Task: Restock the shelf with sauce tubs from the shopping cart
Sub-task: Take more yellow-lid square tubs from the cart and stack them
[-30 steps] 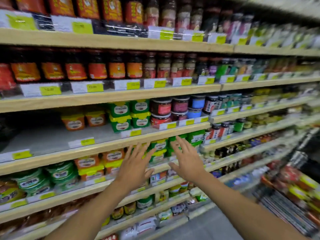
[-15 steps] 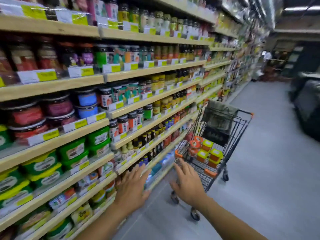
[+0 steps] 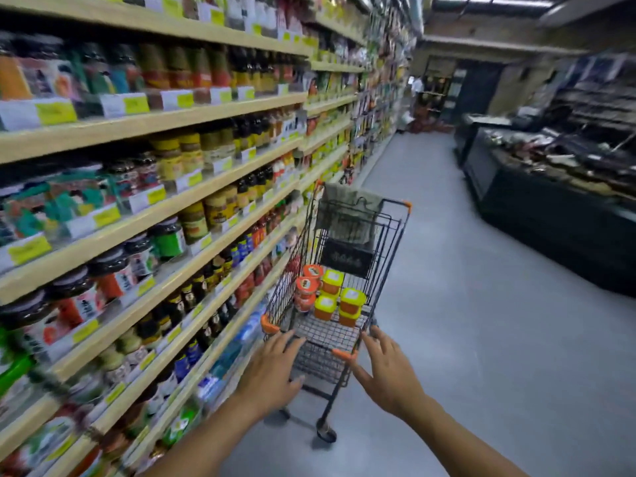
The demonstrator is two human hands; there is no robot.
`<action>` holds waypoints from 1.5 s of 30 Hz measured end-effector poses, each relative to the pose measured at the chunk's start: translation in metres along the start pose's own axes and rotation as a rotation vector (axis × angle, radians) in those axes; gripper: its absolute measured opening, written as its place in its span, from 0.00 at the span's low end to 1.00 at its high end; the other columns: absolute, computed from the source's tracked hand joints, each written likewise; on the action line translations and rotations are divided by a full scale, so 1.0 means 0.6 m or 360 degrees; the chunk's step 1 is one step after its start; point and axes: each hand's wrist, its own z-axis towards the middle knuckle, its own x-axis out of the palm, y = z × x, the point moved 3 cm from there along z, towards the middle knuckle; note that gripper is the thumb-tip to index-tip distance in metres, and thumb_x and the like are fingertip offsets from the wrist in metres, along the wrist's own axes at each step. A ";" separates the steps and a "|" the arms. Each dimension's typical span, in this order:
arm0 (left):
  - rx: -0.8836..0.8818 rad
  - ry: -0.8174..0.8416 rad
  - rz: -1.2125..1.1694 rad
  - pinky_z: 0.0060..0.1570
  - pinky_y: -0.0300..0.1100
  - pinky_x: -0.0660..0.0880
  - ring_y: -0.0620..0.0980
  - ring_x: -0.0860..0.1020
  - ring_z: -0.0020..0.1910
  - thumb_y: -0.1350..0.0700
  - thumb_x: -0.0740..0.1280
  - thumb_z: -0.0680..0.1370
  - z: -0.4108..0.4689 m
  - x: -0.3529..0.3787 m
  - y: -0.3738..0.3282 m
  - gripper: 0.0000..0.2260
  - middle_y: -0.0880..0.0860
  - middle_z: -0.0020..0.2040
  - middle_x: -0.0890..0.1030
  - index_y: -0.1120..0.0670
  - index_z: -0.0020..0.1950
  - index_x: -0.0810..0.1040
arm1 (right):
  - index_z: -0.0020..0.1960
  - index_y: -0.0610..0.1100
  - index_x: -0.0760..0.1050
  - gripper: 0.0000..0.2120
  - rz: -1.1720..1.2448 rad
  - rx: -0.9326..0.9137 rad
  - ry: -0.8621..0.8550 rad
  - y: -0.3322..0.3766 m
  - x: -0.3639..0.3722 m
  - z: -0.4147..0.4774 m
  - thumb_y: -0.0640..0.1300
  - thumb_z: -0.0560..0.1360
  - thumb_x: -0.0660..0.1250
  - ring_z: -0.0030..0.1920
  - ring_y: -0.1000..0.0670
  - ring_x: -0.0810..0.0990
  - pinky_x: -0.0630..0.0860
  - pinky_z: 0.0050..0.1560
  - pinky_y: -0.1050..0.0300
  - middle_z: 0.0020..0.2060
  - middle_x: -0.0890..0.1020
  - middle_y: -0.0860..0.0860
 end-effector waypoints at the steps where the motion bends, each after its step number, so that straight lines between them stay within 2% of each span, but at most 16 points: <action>1: 0.0014 0.0017 -0.0017 0.79 0.51 0.53 0.52 0.50 0.82 0.41 0.63 0.82 0.036 0.000 0.005 0.33 0.49 0.83 0.53 0.45 0.83 0.53 | 0.82 0.51 0.53 0.46 0.0005 0.0021 -0.0009 -0.012 0.000 0.029 0.77 0.73 0.40 0.79 0.45 0.57 0.58 0.78 0.46 0.81 0.57 0.48; 4: 0.0046 0.0088 -0.0001 0.79 0.52 0.55 0.52 0.53 0.82 0.41 0.62 0.82 0.144 0.004 0.031 0.32 0.49 0.83 0.56 0.46 0.83 0.54 | 0.82 0.50 0.51 0.47 0.0008 0.0111 0.0029 -0.039 -0.005 0.118 0.75 0.70 0.40 0.80 0.45 0.55 0.56 0.79 0.48 0.81 0.56 0.47; 9: 0.0052 0.0239 -0.0034 0.79 0.53 0.56 0.52 0.52 0.82 0.45 0.63 0.82 0.298 0.021 0.076 0.28 0.49 0.82 0.58 0.45 0.81 0.61 | 0.82 0.50 0.51 0.36 0.0046 0.0207 0.0152 -0.073 -0.005 0.250 0.63 0.81 0.58 0.80 0.44 0.53 0.54 0.79 0.50 0.81 0.54 0.46; 12: 0.0086 0.0294 -0.0039 0.79 0.53 0.57 0.52 0.54 0.81 0.45 0.64 0.81 0.363 0.024 0.085 0.25 0.48 0.80 0.61 0.45 0.78 0.65 | 0.82 0.51 0.52 0.35 0.0072 0.0235 0.0217 -0.094 -0.003 0.312 0.62 0.81 0.58 0.80 0.44 0.53 0.55 0.78 0.48 0.81 0.54 0.46; 17: 0.0093 0.0362 -0.0073 0.75 0.50 0.63 0.48 0.62 0.77 0.49 0.64 0.81 0.453 0.025 0.086 0.23 0.46 0.76 0.66 0.45 0.76 0.68 | 0.81 0.52 0.54 0.33 0.0075 0.0270 0.0270 -0.136 -0.001 0.401 0.62 0.81 0.59 0.80 0.44 0.53 0.57 0.78 0.46 0.81 0.55 0.48; 24: -0.0065 0.0486 -0.0160 0.74 0.49 0.65 0.49 0.65 0.76 0.49 0.65 0.81 0.598 0.085 0.104 0.25 0.45 0.79 0.63 0.44 0.78 0.65 | 0.81 0.53 0.55 0.33 0.0081 0.0214 0.0401 -0.219 0.051 0.555 0.62 0.80 0.60 0.79 0.44 0.54 0.58 0.78 0.46 0.80 0.56 0.48; 31: -0.0356 0.0627 -0.0298 0.70 0.50 0.70 0.50 0.69 0.73 0.47 0.66 0.81 0.782 0.160 0.116 0.27 0.48 0.78 0.64 0.47 0.79 0.63 | 0.80 0.52 0.58 0.35 -0.0070 0.0045 0.0748 -0.333 0.119 0.753 0.64 0.78 0.61 0.78 0.43 0.57 0.62 0.76 0.44 0.80 0.57 0.48; 36: -0.0619 0.0659 -0.0405 0.67 0.52 0.72 0.55 0.70 0.72 0.46 0.66 0.80 0.900 0.203 0.121 0.29 0.52 0.78 0.66 0.47 0.80 0.62 | 0.79 0.50 0.61 0.33 -0.0296 -0.0219 0.1026 -0.399 0.161 0.896 0.61 0.78 0.60 0.75 0.41 0.64 0.63 0.74 0.47 0.76 0.66 0.44; 39: -0.0738 0.0694 -0.0467 0.62 0.52 0.75 0.57 0.75 0.66 0.44 0.66 0.77 0.965 0.236 0.134 0.28 0.51 0.74 0.71 0.43 0.77 0.64 | 0.77 0.51 0.64 0.31 -0.0416 -0.0340 0.1119 -0.418 0.186 0.972 0.60 0.76 0.57 0.72 0.41 0.68 0.64 0.73 0.46 0.72 0.72 0.46; 42: -0.0853 0.0728 -0.0508 0.57 0.57 0.76 0.58 0.76 0.62 0.41 0.64 0.73 1.024 0.278 0.158 0.25 0.49 0.69 0.73 0.41 0.69 0.66 | 0.76 0.51 0.65 0.29 -0.0501 -0.0461 0.1226 -0.429 0.225 1.028 0.59 0.77 0.62 0.72 0.42 0.69 0.62 0.74 0.43 0.71 0.73 0.46; 45: -0.0943 0.0694 -0.0568 0.59 0.57 0.76 0.58 0.75 0.64 0.47 0.67 0.76 1.072 0.294 0.164 0.27 0.52 0.70 0.71 0.48 0.74 0.65 | 0.77 0.51 0.62 0.31 -0.0547 -0.0597 0.1356 -0.429 0.271 1.061 0.58 0.77 0.65 0.72 0.41 0.69 0.61 0.74 0.40 0.72 0.71 0.46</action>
